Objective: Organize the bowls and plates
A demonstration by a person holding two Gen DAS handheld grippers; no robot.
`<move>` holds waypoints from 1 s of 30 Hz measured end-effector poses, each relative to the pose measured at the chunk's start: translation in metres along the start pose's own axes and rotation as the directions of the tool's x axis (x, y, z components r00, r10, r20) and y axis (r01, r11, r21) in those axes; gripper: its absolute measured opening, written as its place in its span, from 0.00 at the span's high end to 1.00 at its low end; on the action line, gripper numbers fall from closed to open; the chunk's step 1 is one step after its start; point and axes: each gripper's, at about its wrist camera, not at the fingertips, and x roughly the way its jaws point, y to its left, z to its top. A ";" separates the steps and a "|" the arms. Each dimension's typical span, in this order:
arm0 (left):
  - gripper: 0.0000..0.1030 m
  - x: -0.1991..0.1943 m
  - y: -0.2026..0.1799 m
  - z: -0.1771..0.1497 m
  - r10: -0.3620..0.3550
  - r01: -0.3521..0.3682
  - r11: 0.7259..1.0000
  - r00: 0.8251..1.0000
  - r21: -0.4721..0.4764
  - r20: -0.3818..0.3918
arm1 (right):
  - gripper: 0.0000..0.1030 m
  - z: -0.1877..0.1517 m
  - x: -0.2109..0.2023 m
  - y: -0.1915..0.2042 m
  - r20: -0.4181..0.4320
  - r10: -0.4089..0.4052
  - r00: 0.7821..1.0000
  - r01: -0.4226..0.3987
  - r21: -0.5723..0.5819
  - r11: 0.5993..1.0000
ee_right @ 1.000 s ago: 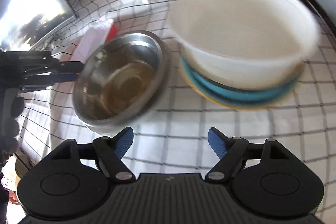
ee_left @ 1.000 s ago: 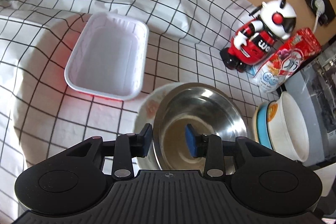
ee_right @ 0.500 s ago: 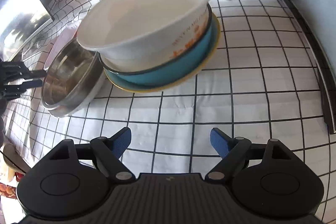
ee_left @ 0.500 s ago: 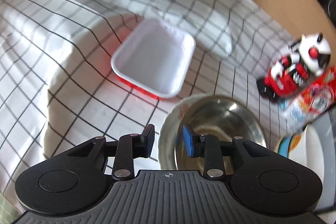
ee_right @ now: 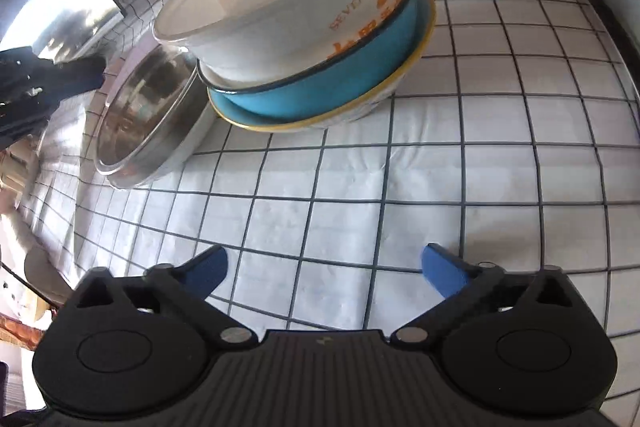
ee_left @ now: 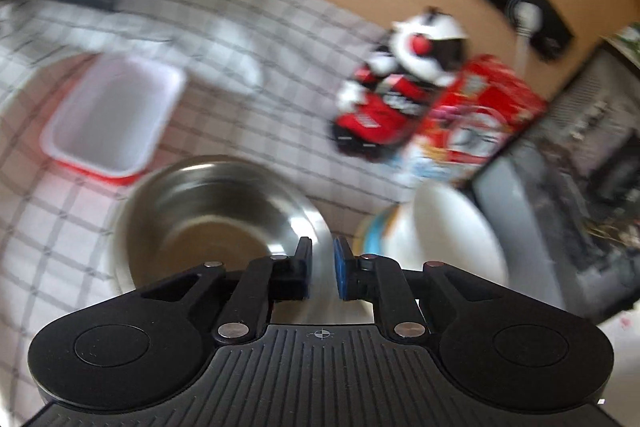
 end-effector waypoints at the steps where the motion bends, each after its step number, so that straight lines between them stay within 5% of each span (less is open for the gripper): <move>1: 0.86 0.003 -0.004 0.002 -0.026 0.026 1.000 0.999 0.006 -0.024 | 0.00 -0.002 0.000 0.001 0.007 -0.008 1.000 0.008 0.000 1.000; 5: 0.86 0.019 -0.018 0.005 -0.102 0.110 0.991 0.988 0.070 -0.113 | 0.00 -0.008 0.001 0.010 0.033 -0.055 0.998 0.055 0.008 0.998; 12: 0.86 0.029 -0.028 0.023 -0.023 0.045 0.975 0.994 0.219 -0.105 | 0.00 -0.003 0.013 0.034 -0.004 -0.190 0.982 0.189 -0.043 0.981; 17: 0.86 0.038 -0.033 0.035 -0.022 0.057 0.963 0.991 0.262 -0.133 | 0.08 0.006 -0.010 0.038 0.034 -0.194 0.980 0.192 0.067 0.979; 20: 0.85 0.047 -0.039 0.039 -0.021 0.063 0.956 0.989 0.288 -0.146 | 0.08 0.013 -0.046 0.050 0.147 -0.272 0.951 0.267 0.056 0.962; 26: 0.85 0.054 -0.048 0.046 -0.013 0.050 0.960 0.991 0.274 -0.137 | 0.04 0.048 -0.104 0.055 0.364 -0.385 0.848 0.394 0.052 0.918; 30: 0.85 0.047 -0.041 0.062 -0.021 0.036 0.987 0.995 0.155 -0.092 | 0.06 0.080 -0.105 0.040 0.357 -0.367 0.859 0.396 -0.011 0.918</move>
